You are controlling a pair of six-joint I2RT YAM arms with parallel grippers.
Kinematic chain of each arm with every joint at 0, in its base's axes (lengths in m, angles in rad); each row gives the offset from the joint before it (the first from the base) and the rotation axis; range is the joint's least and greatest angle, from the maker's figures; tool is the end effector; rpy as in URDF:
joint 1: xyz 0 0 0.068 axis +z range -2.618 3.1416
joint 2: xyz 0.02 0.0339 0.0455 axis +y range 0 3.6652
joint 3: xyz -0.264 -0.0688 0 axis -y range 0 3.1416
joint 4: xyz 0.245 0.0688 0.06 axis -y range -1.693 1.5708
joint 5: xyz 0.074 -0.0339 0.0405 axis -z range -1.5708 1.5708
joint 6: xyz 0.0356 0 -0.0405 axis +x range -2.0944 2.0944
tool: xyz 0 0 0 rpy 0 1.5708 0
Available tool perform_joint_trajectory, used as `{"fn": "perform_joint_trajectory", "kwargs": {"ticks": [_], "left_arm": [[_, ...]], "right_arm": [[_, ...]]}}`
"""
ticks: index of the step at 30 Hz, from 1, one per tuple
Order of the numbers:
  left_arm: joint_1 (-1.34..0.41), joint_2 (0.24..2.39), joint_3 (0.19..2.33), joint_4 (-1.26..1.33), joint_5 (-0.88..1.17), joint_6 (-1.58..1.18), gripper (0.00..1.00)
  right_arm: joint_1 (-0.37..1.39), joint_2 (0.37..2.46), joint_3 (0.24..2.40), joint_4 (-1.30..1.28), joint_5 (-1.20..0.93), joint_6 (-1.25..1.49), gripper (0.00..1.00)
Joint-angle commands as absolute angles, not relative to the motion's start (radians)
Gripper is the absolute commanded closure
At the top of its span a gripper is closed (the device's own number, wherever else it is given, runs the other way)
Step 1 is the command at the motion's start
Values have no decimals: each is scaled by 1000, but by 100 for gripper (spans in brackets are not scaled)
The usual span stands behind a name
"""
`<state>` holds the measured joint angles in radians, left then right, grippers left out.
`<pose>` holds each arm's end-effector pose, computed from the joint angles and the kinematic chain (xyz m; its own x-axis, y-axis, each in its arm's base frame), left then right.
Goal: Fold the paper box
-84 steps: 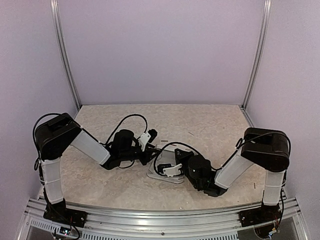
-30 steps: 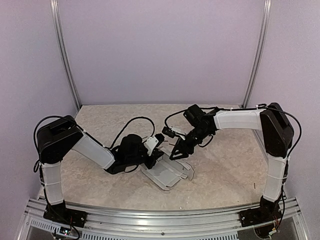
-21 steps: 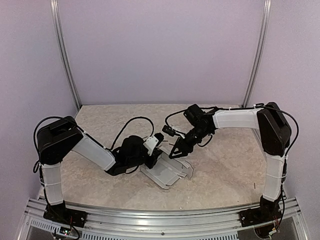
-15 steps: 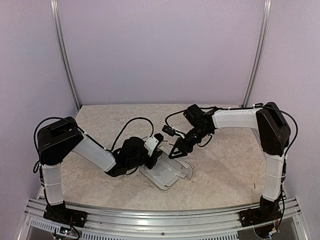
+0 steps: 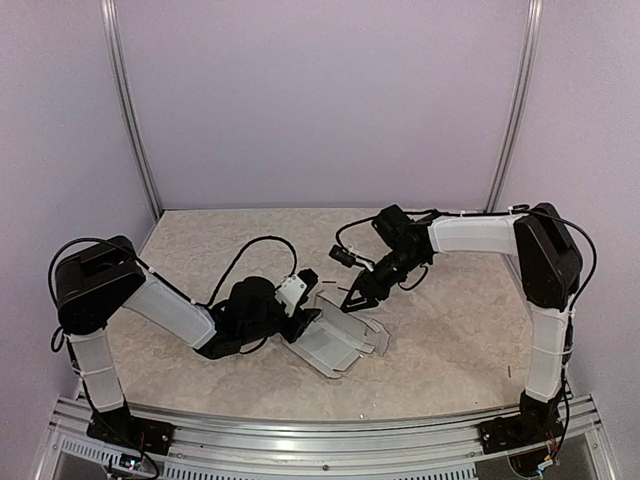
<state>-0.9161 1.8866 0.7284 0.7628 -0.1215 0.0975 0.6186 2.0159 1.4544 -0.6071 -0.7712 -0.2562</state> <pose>0.2203 -0.2798 0.1219 -0.1634 0.3716 -0.9139 0.7387 0.6601 0.1363 0.3212 0.2591 0.1805 -0.5635 -0.6242 -0.5412 -0.8072 0.2769 0.5213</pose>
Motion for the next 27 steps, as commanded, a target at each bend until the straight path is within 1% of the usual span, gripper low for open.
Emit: {"fn": "perform_joint_trajectory", "kwargs": {"ticks": [1, 7, 14, 23, 27], "left_arm": [[-925, 1891, 729, 775, -98, 87, 58], [-923, 1968, 805, 748, -123, 108, 69], [-923, 1986, 808, 756, -139, 116, 79], [-923, 2009, 818, 759, -166, 121, 86], [-921, 2021, 830, 756, -182, 119, 88]], "right_arm": [[613, 2023, 1473, -638, -791, -264, 55], [614, 2022, 1473, -641, -791, -261, 55], [614, 2024, 1474, -630, -743, -241, 58], [622, 2046, 1477, -629, -711, -236, 64], [632, 2048, 1477, -628, -670, -235, 65]]}}
